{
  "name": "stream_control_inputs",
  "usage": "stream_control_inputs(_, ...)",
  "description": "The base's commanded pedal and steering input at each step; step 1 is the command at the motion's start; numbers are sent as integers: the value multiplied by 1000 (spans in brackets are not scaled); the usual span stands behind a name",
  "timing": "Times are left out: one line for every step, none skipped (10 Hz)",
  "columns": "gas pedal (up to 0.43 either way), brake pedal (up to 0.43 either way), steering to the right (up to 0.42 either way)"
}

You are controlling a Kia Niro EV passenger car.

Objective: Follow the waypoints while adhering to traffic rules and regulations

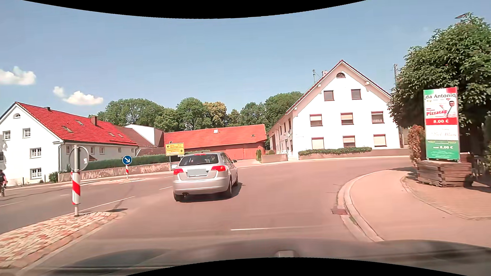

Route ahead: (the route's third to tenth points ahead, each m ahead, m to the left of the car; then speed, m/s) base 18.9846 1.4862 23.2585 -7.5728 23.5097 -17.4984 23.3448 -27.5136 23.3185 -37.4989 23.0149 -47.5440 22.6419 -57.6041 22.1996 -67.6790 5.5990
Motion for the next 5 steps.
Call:
stream_control_inputs(130,0,88)
stream_control_inputs(138,0,104)
stream_control_inputs(150,0,113)
stream_control_inputs(157,0,115)
stream_control_inputs(177,0,112)
